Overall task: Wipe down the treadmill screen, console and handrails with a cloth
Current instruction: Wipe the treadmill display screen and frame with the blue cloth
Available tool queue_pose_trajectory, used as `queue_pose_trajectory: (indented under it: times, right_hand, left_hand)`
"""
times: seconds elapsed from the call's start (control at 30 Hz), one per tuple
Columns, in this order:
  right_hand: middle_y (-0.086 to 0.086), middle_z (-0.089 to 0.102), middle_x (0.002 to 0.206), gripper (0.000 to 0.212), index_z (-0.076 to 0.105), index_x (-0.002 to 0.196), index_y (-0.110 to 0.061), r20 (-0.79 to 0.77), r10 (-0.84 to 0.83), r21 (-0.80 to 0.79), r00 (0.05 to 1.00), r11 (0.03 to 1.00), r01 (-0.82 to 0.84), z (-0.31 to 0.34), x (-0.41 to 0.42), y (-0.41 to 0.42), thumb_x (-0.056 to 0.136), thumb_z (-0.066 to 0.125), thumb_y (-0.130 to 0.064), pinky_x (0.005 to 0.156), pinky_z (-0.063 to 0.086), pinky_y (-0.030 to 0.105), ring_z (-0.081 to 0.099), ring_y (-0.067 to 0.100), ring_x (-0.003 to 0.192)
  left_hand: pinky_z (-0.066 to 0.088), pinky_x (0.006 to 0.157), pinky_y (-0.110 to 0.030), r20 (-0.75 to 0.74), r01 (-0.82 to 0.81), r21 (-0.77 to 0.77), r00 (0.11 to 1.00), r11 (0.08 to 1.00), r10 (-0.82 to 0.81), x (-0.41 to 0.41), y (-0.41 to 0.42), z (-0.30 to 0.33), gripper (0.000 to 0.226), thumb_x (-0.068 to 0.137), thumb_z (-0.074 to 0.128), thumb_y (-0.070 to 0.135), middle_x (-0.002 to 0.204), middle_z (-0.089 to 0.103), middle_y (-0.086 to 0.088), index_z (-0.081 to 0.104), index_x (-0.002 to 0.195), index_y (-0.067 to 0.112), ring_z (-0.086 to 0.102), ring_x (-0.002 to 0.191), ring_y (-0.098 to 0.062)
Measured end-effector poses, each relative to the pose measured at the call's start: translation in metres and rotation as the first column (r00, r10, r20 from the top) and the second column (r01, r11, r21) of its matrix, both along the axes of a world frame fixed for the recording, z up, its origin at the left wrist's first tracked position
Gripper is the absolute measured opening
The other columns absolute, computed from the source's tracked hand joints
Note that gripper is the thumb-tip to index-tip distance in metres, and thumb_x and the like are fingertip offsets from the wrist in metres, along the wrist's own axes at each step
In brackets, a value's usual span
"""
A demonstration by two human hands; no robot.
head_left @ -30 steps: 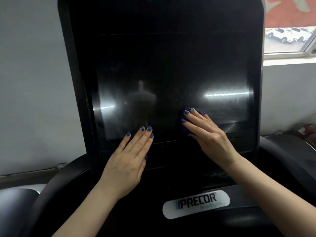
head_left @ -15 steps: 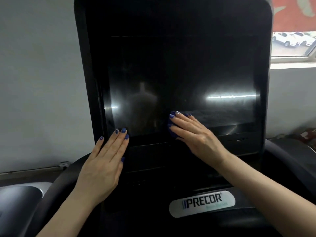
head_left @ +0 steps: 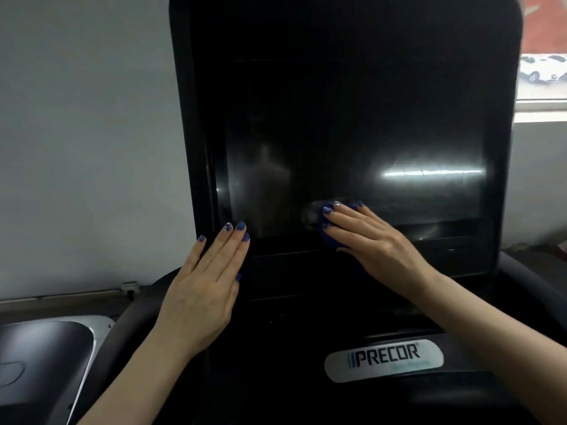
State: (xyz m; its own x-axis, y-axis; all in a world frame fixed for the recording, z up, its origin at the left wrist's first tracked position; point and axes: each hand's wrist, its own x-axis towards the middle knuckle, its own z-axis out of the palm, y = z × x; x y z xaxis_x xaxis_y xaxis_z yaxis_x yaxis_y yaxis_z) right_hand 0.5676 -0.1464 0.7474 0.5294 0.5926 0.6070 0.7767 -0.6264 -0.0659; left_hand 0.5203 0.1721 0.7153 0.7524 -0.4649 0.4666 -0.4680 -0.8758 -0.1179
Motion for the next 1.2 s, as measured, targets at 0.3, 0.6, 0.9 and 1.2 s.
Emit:
queue_pose_trajectory:
  times: [0.3,0.6,0.9,1.2]
  right_hand:
    - [0.009,0.051,0.144,0.033,0.064,0.126,-0.005,-0.017,0.058,-0.003,0.998,0.998,-0.058,0.002,0.005,0.048,0.095,0.063,-0.014,0.117,0.030,0.047,0.042,0.024,0.139]
    - [0.012,0.047,0.147,0.036,0.060,0.130,-0.003,-0.033,0.046,0.004,0.998,0.999,-0.046,0.002,0.006,0.091,0.096,0.060,-0.012,0.120,0.025,0.046,0.036,0.024,0.143]
    - [0.013,0.047,0.147,0.028,0.064,0.120,0.000,-0.041,0.025,0.020,0.999,1.000,-0.024,0.002,0.002,0.103,0.095,0.061,-0.010,0.119,0.026,0.045,0.036,0.024,0.143]
    - [0.011,0.047,0.147,0.030,0.064,0.122,-0.001,-0.067,-0.004,0.044,0.998,0.999,0.007,0.004,-0.001,0.111,0.095,0.059,-0.012,0.119,0.027,0.046,0.036,0.023,0.143]
  left_hand:
    - [0.019,0.121,-0.049,0.033,-0.029,0.033,0.999,0.999,0.027,-0.004,0.018,-0.005,0.057,0.098,0.034,0.019,0.163,0.021,-0.011,0.030,0.152,0.004,0.019,0.151,-0.023]
    - [0.021,0.120,-0.049,0.013,-0.011,0.021,1.000,1.000,0.011,-0.005,0.022,-0.006,0.059,0.097,0.035,0.018,0.164,0.018,-0.010,0.027,0.153,0.005,0.018,0.151,-0.023]
    - [0.019,0.121,-0.048,0.010,-0.012,-0.019,1.000,1.000,0.012,-0.008,0.031,-0.010,0.060,0.095,0.037,0.016,0.163,0.020,-0.012,0.028,0.153,0.004,0.020,0.151,-0.023]
    - [0.019,0.121,-0.050,-0.009,-0.031,-0.040,0.999,0.999,0.031,-0.012,0.042,-0.016,0.062,0.093,0.037,0.014,0.163,0.019,-0.012,0.027,0.153,0.004,0.020,0.151,-0.023]
